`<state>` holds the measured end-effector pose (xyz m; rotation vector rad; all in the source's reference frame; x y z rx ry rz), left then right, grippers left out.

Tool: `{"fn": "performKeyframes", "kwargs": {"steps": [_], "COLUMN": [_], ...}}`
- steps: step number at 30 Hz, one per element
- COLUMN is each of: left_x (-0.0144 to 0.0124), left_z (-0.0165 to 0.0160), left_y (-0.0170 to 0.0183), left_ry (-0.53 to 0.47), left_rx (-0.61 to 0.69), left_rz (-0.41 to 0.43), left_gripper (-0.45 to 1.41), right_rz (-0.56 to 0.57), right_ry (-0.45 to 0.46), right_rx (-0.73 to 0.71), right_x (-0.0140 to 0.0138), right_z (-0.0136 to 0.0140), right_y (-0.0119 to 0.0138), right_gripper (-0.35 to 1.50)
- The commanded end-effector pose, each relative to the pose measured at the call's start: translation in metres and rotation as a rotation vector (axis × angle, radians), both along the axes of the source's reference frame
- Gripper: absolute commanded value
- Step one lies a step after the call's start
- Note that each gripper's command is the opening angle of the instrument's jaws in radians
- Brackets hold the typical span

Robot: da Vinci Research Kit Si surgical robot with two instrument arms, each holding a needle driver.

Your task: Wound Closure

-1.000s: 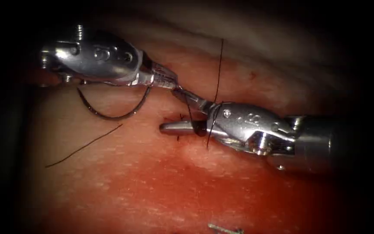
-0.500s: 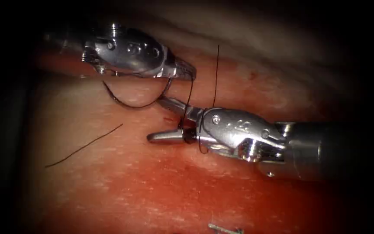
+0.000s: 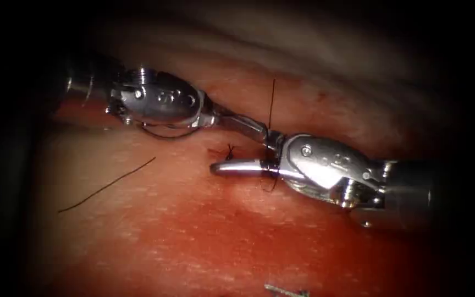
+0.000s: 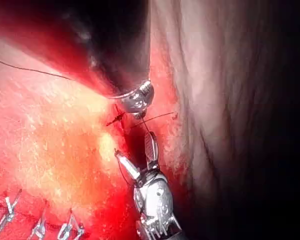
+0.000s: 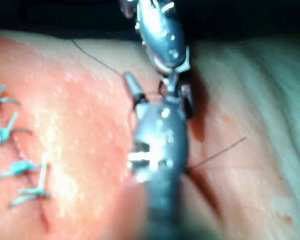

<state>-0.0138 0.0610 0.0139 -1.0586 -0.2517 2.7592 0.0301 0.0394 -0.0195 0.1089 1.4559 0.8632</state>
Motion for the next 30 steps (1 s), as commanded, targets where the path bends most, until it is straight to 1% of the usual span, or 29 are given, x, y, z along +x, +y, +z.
{"fn": "performKeyframes", "kwargs": {"steps": [1,3,5,8,10,12,14,16,18,21,22,25,26,28,30], "left_x": [-0.0006,-0.0005,-0.0002,0.0,0.0,-0.0004,-0.0008,-0.0011,-0.0014,-0.0016,-0.0016,-0.0015,-0.0015,-0.0017,-0.0025], "left_z": [0.0009,0.0009,0.0006,0.0001,-0.0005,-0.0012,-0.0019,-0.0022,-0.0025,-0.0028,-0.003,-0.0033,-0.0034,-0.0034,-0.0031], "left_y": [-0.0009,-0.0014,-0.0021,-0.003,-0.0037,-0.0044,-0.0049,-0.0052,-0.0054,-0.0057,-0.0057,-0.0055,-0.0054,-0.0051,-0.0047], "left_ry": [0.0,0.007,0.003,0.001,0.002,0.0,0.0,0.003,0.005,0.013,0.014,0.014,0.013,0.013,0.02], "left_rx": [0.008,0.013,0.018,0.016,0.016,0.021,0.023,0.025,0.027,0.032,0.034,0.037,0.039,0.04,0.043], "left_rz": [0.006,0.009,0.011,0.016,0.02,0.026,0.029,0.034,0.035,0.043,0.045,0.048,0.049,0.047,0.045], "left_gripper": [-0.35,-0.35,-0.35,-0.35,-0.35,-0.35,-0.35,-0.35,-0.35,-0.35,-0.35,-0.35,-0.35,-0.35,-0.35], "right_rz": [0.03,0.049,0.086,0.142,0.171,0.191,0.223,0.254,0.291,0.302,0.313,0.331,0.343,0.349,0.351], "right_ry": [0.001,-0.014,-0.028,-0.015,-0.044,-0.094,-0.118,-0.119,-0.113,-0.15,-0.156,-0.155,-0.147,-0.146,-0.147], "right_rx": [0.0,0.004,0.03,0.107,0.162,0.233,0.318,0.377,0.445,0.532,0.583,0.651,0.697,0.722,0.742], "right_x": [0.0009,0.0007,0.0,-0.0011,-0.0017,-0.0018,-0.0019,-0.002,-0.0021,-0.0024,-0.0025,-0.0027,-0.003,-0.0031,-0.0034], "right_z": [0.0004,0.0005,0.0008,0.0014,0.0018,0.0024,0.003,0.0036,0.0041,0.005,0.0054,0.0063,0.0071,0.0078,0.0087], "right_y": [-0.0001,-0.0001,0.0,0.0,0.0,-0.0004,-0.0008,-0.0011,-0.0014,-0.0021,-0.0025,-0.0027,-0.003,-0.0033,-0.0035], "right_gripper": [1.09,1.09,1.04,0.99,0.99,0.99,0.96,0.94,0.94,0.86,0.83,0.81,0.81,0.81,0.81]}}
